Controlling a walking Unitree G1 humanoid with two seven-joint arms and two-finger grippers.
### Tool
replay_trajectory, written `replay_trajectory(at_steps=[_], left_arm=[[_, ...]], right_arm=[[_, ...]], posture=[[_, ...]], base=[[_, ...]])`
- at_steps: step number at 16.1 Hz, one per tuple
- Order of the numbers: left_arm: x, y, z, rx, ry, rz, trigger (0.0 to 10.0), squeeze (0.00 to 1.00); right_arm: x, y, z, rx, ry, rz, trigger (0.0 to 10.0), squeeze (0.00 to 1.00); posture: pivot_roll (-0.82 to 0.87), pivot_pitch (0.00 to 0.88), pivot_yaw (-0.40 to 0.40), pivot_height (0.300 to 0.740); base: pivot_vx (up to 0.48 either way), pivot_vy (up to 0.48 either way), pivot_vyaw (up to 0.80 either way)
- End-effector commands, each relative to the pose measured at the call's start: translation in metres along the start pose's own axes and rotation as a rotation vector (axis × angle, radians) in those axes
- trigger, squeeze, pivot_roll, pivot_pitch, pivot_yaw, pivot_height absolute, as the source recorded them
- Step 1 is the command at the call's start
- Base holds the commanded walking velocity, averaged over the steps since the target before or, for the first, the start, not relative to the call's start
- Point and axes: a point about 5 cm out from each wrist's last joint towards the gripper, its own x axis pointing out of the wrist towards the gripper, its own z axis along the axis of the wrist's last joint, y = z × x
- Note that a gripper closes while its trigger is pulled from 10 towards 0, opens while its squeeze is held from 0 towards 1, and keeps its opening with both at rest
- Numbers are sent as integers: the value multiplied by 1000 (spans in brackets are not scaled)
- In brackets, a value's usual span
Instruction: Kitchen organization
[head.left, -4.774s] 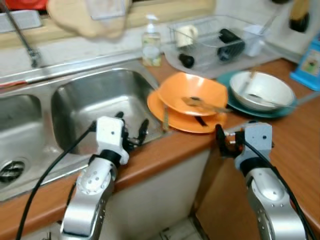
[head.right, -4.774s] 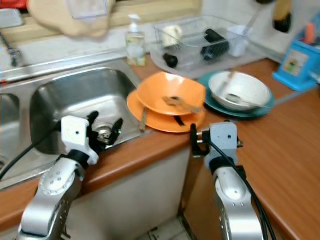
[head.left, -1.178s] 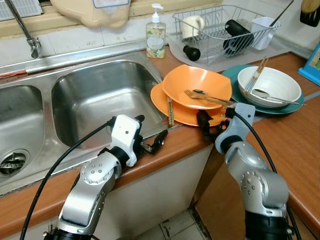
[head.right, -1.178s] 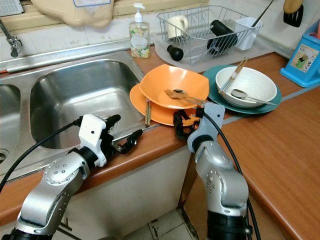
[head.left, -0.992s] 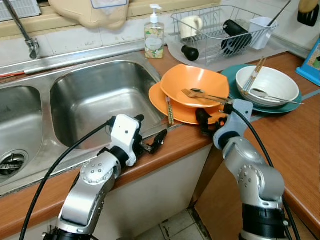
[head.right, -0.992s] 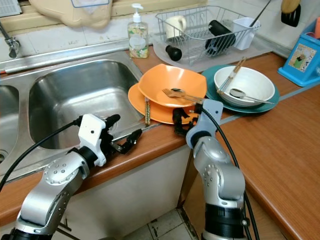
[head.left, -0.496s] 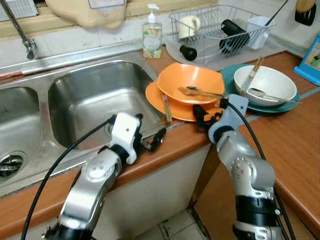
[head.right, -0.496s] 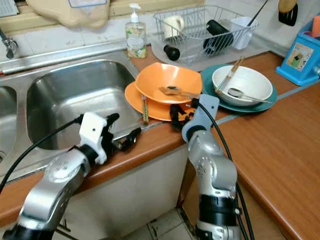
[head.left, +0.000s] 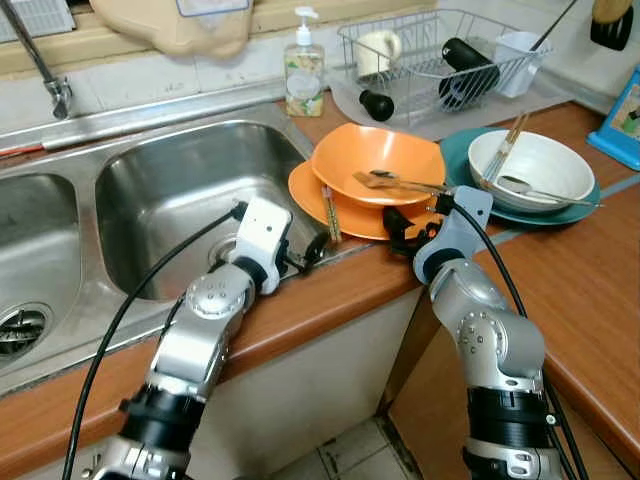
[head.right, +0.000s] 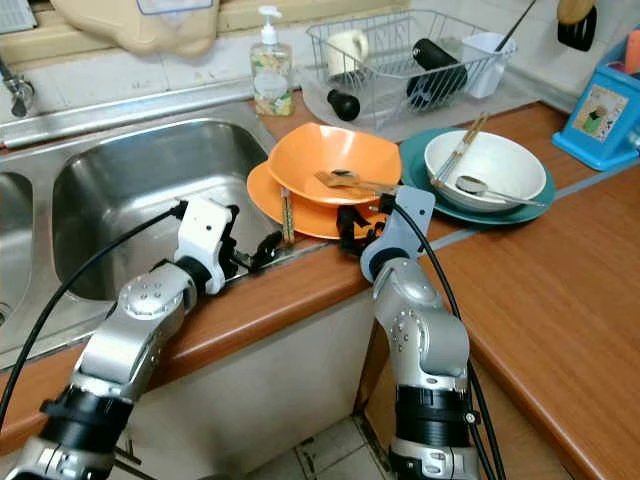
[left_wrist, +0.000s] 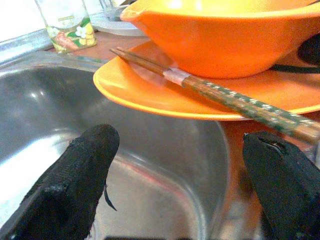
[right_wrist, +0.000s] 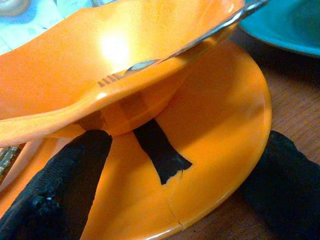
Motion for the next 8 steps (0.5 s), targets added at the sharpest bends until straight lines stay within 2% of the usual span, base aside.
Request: replay_trajectory(at_steps=[1, 8], left_arm=[[2, 3, -4, 28, 21, 4, 10000, 0], [25, 20, 0, 74, 9, 51, 10000, 0]], right_arm=[[2, 3, -6, 7, 35, 8, 10000, 0], [2, 5, -6, -2, 34, 10, 10000, 0]], posture=[[-29, 0, 50, 740], [-35, 0, 56, 740]], base=[[0, 0, 0], [0, 0, 0]])
